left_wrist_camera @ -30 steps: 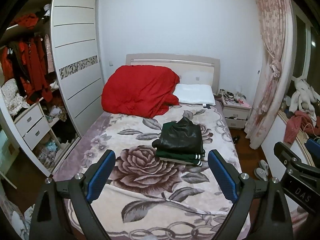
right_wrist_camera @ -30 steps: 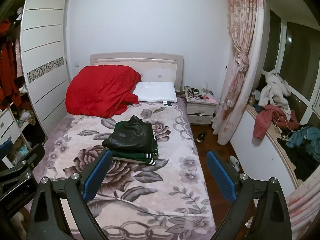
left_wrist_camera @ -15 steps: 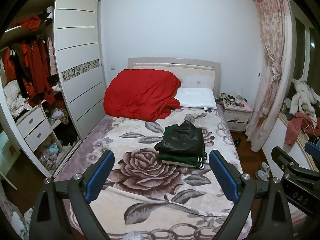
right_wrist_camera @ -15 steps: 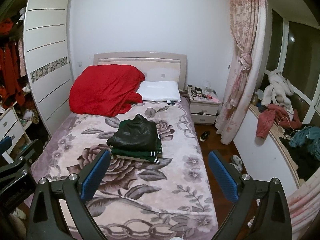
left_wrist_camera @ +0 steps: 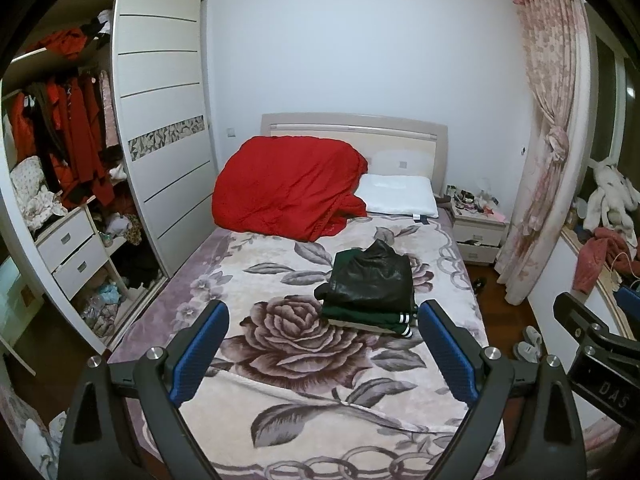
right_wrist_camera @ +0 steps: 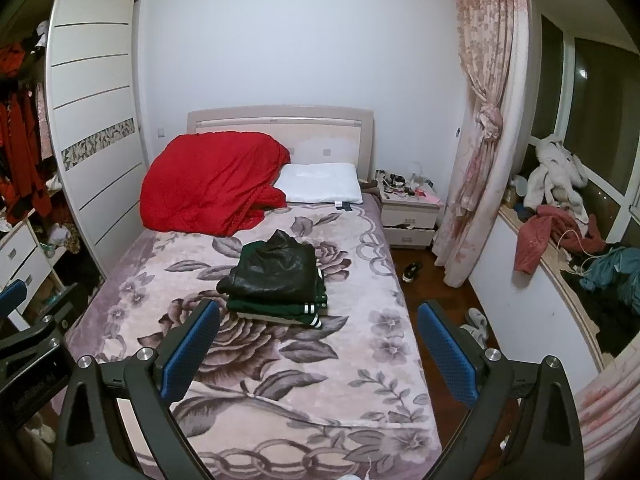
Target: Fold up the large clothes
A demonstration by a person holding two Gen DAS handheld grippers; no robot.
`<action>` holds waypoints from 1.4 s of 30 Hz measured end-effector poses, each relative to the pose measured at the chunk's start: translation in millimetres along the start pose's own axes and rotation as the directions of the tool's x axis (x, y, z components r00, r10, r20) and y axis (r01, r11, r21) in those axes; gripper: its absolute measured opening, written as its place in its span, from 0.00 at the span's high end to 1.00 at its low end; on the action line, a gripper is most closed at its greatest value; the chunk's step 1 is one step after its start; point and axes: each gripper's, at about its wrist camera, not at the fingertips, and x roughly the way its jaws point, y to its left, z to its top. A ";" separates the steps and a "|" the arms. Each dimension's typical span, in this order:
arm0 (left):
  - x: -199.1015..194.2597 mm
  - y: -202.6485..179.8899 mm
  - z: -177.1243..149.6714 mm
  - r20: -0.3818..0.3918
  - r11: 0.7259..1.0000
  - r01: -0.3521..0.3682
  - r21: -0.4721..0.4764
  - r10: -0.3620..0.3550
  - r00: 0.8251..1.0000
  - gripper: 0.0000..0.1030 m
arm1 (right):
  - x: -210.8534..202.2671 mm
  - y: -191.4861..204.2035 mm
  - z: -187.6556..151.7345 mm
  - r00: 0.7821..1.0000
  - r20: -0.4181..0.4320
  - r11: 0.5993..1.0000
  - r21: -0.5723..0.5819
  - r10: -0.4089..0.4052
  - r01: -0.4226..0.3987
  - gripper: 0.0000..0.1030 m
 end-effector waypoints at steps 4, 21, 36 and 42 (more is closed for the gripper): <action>0.3 0.2 0.8 0.001 1.000 0.000 -0.002 0.000 1.000 0.06 | -3.3 1.7 -1.6 1.000 -0.001 1.000 0.002 0.001 -0.001 0.02; -0.4 -5.1 6.5 0.018 1.000 -0.010 0.001 0.010 1.000 0.06 | -3.3 6.2 4.1 1.000 0.002 1.000 0.005 0.014 -0.014 0.02; -0.5 -6.5 6.8 0.020 1.000 -0.013 0.001 0.013 1.000 0.06 | -4.6 5.6 2.0 1.000 0.002 1.000 0.005 0.008 -0.008 0.02; 0.0 -7.5 9.3 0.029 1.000 -0.016 -0.001 0.016 0.999 0.06 | -5.3 2.0 4.2 1.000 0.001 1.000 0.010 0.011 -0.011 0.02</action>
